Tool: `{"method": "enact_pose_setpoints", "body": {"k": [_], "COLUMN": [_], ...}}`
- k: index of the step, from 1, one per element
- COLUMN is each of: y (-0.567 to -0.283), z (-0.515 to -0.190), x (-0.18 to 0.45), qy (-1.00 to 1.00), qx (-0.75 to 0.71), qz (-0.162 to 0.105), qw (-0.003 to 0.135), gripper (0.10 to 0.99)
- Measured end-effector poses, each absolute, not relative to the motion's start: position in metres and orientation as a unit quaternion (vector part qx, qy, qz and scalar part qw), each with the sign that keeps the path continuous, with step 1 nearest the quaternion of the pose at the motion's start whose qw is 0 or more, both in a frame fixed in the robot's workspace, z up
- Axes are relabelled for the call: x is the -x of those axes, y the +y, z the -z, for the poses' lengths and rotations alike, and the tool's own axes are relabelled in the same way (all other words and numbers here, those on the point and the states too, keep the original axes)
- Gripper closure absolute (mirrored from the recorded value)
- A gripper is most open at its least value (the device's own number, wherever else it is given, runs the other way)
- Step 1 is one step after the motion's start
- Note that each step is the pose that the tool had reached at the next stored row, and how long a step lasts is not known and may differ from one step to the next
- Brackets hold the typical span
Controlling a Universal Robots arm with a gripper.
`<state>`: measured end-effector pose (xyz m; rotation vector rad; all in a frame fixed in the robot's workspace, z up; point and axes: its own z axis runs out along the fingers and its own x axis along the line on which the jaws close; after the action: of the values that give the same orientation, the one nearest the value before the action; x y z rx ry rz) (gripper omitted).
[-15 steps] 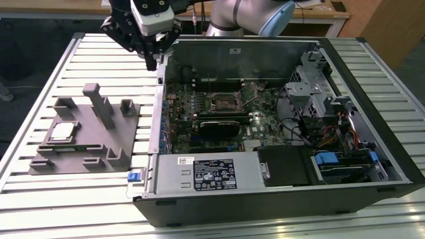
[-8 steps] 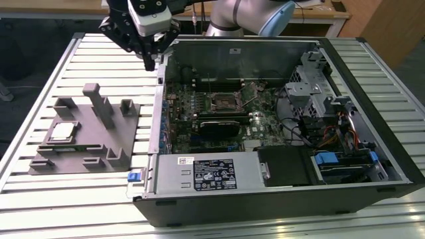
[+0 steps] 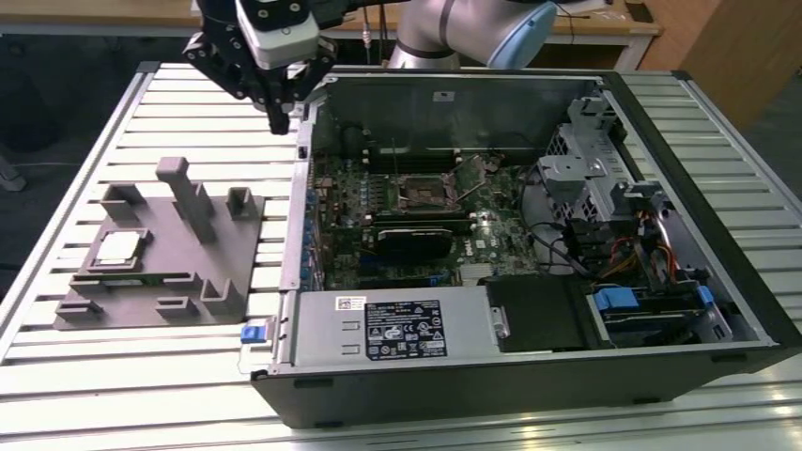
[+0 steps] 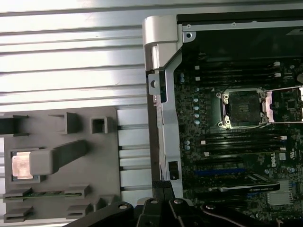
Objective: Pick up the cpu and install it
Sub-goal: 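Reach for the cpu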
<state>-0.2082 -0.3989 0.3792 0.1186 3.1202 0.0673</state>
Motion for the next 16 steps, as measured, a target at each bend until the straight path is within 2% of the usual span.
{"method": "enact_pose_setpoints", "body": {"k": [16], "y": [-0.399], "z": [-0.378], "x": [0.224], "qy": [0.999], "qx": [-0.038], "qz": [-0.022], "qw": [0.009], "gripper": [0.980]}}
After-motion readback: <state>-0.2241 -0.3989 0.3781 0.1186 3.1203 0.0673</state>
